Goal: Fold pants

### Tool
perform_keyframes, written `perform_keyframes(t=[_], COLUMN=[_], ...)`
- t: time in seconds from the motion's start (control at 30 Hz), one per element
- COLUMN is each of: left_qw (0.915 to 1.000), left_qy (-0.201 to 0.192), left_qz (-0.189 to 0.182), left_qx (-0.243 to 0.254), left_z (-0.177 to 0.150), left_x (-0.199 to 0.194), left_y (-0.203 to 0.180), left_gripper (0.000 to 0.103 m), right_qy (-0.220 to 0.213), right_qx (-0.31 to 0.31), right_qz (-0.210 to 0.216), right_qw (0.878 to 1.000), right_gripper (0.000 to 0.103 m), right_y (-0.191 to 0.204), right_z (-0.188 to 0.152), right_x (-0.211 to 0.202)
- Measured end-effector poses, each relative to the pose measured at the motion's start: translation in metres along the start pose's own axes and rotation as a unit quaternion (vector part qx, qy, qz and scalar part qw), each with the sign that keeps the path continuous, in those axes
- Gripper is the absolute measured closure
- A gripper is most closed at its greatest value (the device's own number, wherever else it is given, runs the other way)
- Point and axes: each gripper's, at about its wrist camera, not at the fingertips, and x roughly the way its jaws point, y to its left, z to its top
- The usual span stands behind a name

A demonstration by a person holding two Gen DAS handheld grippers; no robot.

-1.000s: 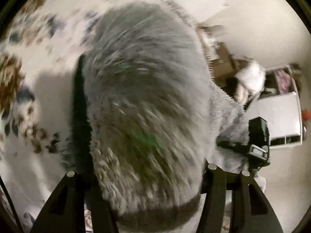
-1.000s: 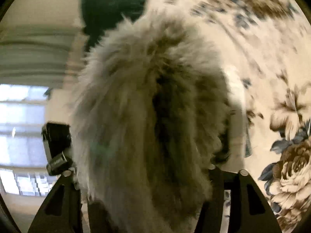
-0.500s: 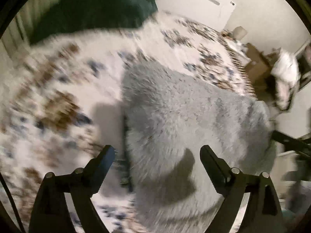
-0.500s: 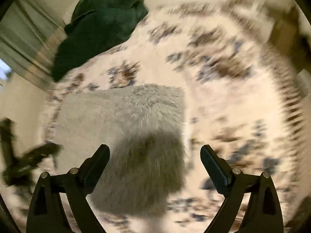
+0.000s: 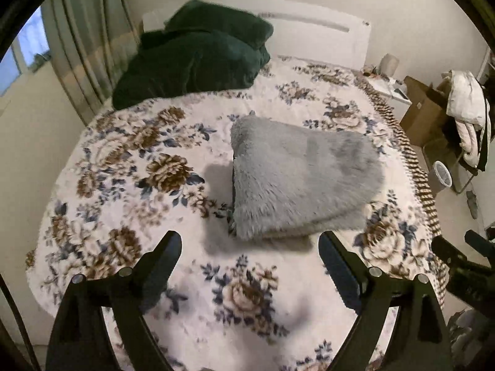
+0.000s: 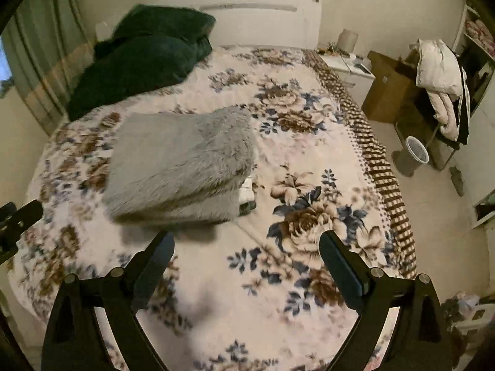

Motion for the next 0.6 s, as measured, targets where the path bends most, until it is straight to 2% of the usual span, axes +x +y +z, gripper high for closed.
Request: perform_keyframes(t=[0.37, 0.5, 0.6], left_qw=[0.9957, 0.994, 0.9917], left_qy=[-0.091, -0.107, -0.123], left_qz=[0.021, 0.018, 0.031], left_qx=[-0.005, -0.019, -0.022], left_z=[-0.07, -0.098, -0.117], left_x=[-0.209, -0.261, -0.297], left_y=[-0.021, -0.024, -0.025], left_gripper=[0.012, 0.012, 0.012], right_qy=[-0.099, -0.128, -0.125], right_qx=[-0.029, -0.038, -0.029], right_qz=[0.001, -0.004, 0.01], right_qw=[0.995, 0.991, 0.992], right_gripper=[0.006, 0.006, 0.006], right_y=[-0.038, -0.042, -0.047], right_z=[-0.095, -0.129, -0.151], right_x=[-0.252, -0.334, -0.381])
